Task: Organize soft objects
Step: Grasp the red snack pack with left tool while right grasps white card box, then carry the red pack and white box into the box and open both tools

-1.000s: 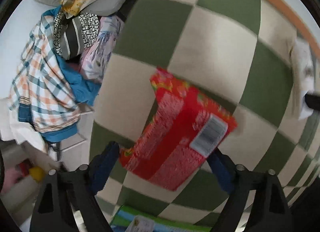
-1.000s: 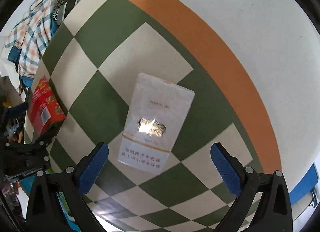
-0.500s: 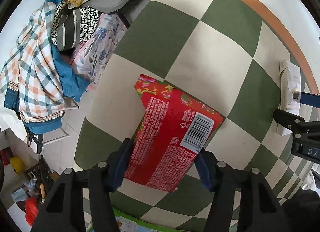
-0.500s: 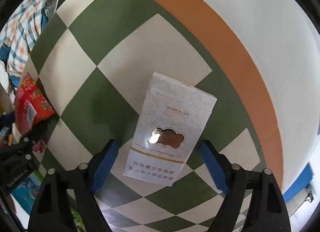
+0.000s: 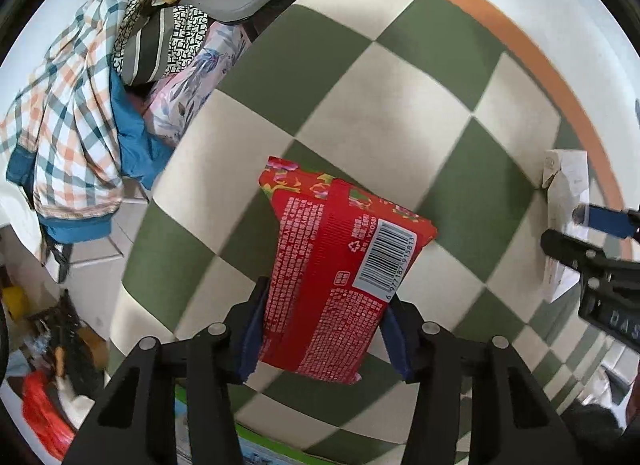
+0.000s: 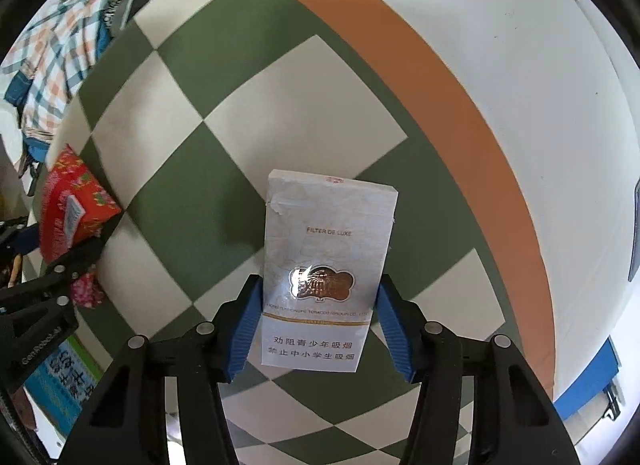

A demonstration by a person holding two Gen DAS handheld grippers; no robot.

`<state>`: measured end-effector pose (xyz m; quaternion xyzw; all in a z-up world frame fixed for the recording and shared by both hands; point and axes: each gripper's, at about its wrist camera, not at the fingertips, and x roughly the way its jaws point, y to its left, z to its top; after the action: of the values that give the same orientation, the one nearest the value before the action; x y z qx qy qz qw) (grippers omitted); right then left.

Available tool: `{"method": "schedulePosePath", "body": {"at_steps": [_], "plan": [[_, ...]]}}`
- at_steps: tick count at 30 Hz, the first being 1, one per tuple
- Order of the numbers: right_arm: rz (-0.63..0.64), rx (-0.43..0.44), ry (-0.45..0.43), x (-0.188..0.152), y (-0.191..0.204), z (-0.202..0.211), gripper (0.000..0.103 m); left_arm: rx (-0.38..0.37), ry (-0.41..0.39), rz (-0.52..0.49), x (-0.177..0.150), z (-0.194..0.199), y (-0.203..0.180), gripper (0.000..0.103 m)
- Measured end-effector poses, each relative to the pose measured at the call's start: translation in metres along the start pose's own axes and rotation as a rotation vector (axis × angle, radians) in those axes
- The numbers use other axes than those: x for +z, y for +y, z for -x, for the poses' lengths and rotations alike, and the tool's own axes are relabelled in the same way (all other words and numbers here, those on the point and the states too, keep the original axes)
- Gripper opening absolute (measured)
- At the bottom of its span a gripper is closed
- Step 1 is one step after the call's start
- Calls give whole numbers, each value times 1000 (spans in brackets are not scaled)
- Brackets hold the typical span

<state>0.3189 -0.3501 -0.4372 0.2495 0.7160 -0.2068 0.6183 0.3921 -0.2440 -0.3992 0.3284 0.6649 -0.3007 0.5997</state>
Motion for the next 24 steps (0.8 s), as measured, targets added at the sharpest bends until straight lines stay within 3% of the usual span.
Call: {"method": "schedulePosePath", "body": {"at_steps": [4,11,17,24], "plan": [[34,39,-42,-14,2,24,58,-96,-53,83,-14,19,-5,47],[132,110,-132,-40,4,83,58,-259,-211,241,-61,83,-11,47],[237,195,-183,-75,12,142,58,-302,-313,394,-130,132,4,47],[402,306,-179,-164,46,192,58,-290,-375,600,-235,158,49,47]]}}
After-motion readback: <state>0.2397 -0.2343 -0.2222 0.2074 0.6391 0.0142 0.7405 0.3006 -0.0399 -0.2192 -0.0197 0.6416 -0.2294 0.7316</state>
